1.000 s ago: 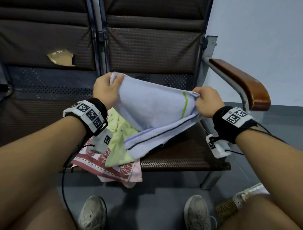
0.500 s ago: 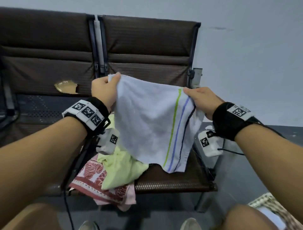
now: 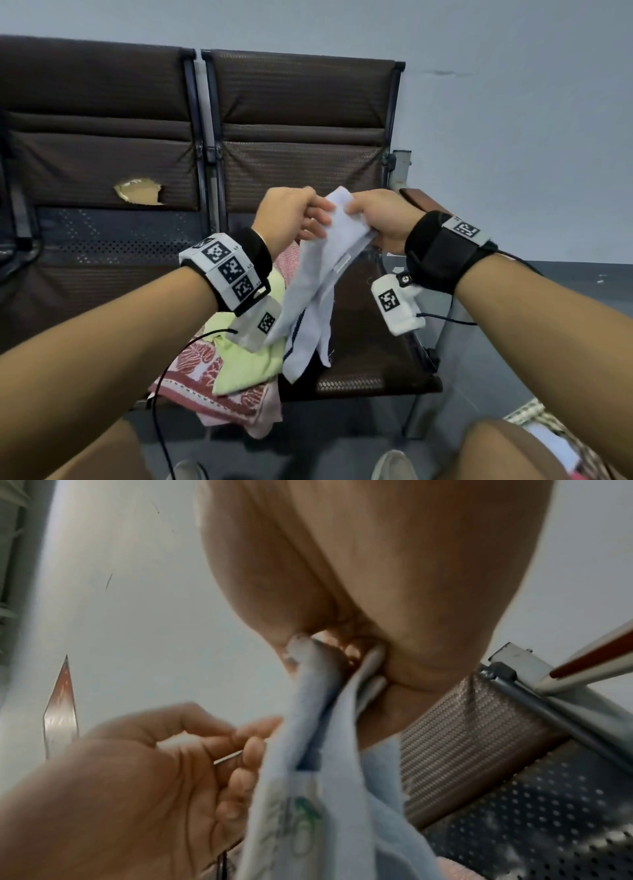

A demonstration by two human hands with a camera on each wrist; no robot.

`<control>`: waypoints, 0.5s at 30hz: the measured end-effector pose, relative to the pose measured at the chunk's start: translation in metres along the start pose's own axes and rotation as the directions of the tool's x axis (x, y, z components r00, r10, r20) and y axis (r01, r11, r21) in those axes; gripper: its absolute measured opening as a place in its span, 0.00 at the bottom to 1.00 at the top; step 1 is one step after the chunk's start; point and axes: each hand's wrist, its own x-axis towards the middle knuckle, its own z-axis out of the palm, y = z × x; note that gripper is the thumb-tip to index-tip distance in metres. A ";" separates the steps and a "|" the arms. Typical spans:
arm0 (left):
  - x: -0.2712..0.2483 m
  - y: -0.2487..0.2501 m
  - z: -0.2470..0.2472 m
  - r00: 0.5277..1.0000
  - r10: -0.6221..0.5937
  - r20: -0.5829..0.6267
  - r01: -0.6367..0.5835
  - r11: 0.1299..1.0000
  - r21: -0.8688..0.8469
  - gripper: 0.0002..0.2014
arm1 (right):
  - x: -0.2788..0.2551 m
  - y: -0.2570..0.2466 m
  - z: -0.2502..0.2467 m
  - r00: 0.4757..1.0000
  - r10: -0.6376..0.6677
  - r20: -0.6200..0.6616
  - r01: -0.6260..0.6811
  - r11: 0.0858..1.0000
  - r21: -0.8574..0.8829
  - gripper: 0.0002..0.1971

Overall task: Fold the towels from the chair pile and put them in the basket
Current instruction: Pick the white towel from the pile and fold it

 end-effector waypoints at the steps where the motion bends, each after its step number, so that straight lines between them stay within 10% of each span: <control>1: 0.003 -0.003 -0.004 0.997 0.005 -0.074 -0.003 1.000 0.025 0.12 | 0.000 0.002 -0.003 1.000 -0.008 -0.016 0.007 1.000 -0.014 0.11; 4: 0.009 -0.011 -0.009 0.996 0.007 -0.090 0.000 0.997 0.073 0.19 | -0.009 0.001 -0.009 0.993 -0.051 0.102 0.063 0.992 -0.112 0.12; 9: 0.014 -0.019 -0.015 0.876 -0.161 0.455 0.204 0.978 -0.047 0.19 | -0.008 0.005 -0.020 0.968 -0.141 0.207 0.192 0.947 -0.258 0.12; 15: 0.049 -0.031 -0.010 0.990 -0.081 0.115 0.073 0.995 0.074 0.15 | 0.015 0.016 -0.073 0.993 -0.116 -0.001 0.083 0.719 -0.690 0.16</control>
